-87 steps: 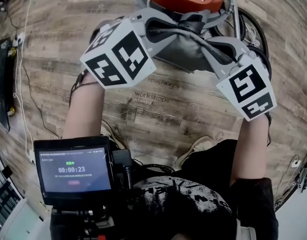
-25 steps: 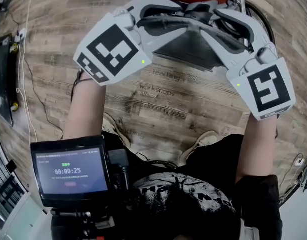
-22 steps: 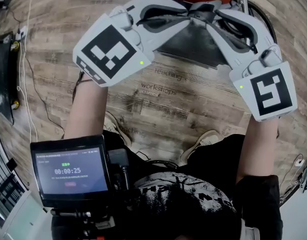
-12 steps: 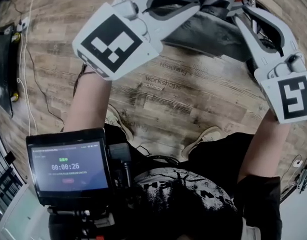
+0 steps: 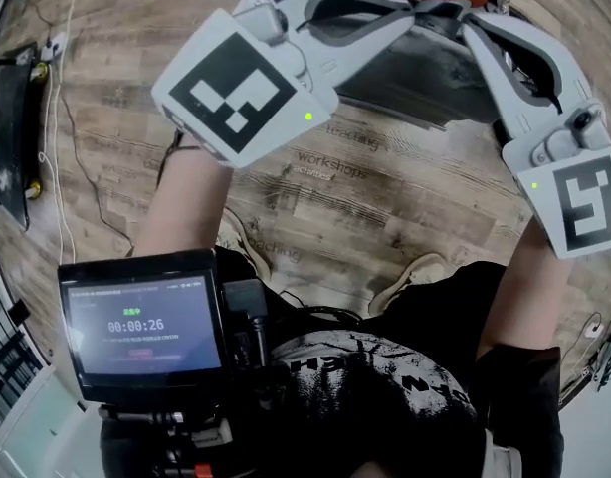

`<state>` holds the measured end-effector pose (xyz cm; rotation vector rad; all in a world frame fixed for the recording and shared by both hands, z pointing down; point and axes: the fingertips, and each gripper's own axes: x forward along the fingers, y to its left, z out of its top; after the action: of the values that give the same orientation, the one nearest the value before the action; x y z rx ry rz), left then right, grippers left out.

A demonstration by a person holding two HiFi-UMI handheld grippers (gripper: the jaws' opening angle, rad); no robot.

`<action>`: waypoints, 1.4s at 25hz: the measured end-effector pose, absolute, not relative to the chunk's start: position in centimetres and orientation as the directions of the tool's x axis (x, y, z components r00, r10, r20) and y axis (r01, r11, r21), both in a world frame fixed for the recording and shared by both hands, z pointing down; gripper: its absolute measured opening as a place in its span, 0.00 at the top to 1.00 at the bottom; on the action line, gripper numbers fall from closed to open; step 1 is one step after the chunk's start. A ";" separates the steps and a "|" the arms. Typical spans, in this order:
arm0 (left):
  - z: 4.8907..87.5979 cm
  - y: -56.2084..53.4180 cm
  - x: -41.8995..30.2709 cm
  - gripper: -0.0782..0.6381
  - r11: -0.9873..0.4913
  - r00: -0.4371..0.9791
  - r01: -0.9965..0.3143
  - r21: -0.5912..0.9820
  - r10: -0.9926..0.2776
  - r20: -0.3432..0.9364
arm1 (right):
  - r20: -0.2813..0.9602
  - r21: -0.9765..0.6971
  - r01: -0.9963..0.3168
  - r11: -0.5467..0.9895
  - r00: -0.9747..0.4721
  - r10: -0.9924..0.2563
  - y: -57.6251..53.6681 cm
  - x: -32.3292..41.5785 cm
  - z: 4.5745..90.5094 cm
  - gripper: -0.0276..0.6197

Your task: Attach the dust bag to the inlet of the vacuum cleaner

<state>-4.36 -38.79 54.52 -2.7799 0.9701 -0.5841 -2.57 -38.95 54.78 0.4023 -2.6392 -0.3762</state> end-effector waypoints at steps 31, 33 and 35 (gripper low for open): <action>22.1 -26.2 -7.3 0.89 -0.751 0.763 -0.641 0.158 -0.599 0.244 | 0.446 0.173 -0.122 0.977 -0.875 -0.189 -26.3 -6.8 22.3 0.95; 18.4 -25.2 -7.2 0.89 -0.744 0.755 -0.649 0.155 -0.607 0.247 | 0.436 0.164 -0.117 0.979 -0.882 -0.179 -25.2 -6.9 18.8 0.95; 15.0 -24.2 -7.3 0.89 -0.734 0.743 -0.663 0.146 -0.623 0.243 | 0.424 0.163 -0.121 0.979 -0.888 -0.180 -24.1 -6.9 15.5 0.95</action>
<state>-7.30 -24.19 14.99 -3.1404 1.1755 -0.3019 -6.91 -24.08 15.51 0.2139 -2.6753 -0.1831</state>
